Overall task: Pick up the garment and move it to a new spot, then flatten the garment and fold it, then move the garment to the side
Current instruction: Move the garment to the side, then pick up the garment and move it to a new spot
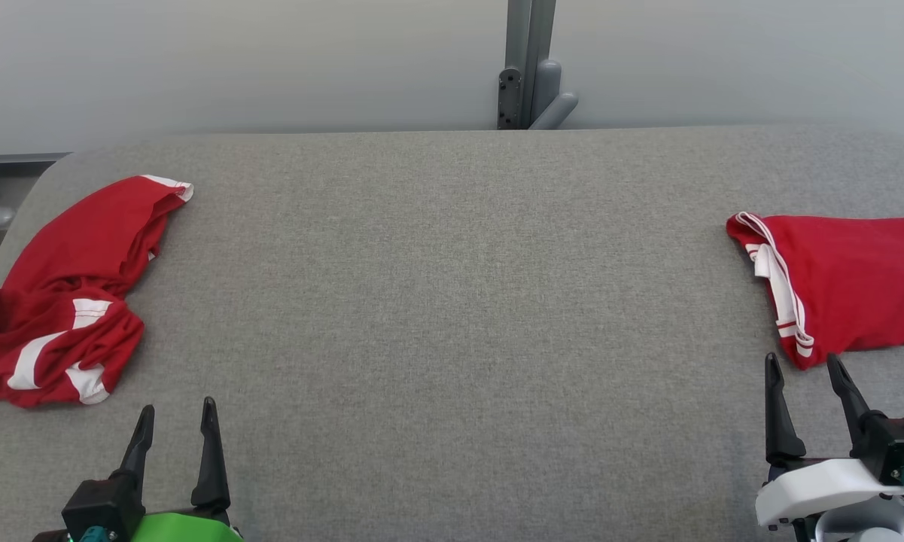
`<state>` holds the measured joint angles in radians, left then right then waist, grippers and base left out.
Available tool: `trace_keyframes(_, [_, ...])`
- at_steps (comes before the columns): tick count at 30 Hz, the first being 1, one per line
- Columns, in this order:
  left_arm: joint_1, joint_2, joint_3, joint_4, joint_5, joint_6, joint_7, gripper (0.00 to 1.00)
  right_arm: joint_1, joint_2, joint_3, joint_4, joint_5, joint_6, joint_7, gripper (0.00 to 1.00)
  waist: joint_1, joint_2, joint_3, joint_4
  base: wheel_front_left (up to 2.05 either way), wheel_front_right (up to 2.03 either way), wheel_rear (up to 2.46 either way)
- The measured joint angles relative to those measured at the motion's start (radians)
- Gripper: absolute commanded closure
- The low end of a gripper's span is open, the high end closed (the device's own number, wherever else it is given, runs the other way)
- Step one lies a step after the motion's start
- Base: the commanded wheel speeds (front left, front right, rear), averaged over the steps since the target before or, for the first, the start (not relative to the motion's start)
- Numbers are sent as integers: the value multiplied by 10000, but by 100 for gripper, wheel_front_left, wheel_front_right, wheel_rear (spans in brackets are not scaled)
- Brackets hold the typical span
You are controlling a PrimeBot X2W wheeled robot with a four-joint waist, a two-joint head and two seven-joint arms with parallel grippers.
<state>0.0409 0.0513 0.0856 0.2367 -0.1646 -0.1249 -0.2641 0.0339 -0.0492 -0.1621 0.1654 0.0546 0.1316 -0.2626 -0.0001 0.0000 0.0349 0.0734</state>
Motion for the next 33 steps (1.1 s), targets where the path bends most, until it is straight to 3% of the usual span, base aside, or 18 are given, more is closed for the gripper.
trace_keyframes(13, [-203, -4, -84, 0, 128, -25, 0, 0, -106, 0, 635, -56, 127, 0, 0, 0, 0, 0, 99, 605, 0, 0, 0])
trace_keyframes(33, [59, -6, 102, -12, 199, 31, 0, 0, -2, 4, 1005, 173, 54, 0, -2, 0, 0, 0, -190, 3741, 0, 0, 0])
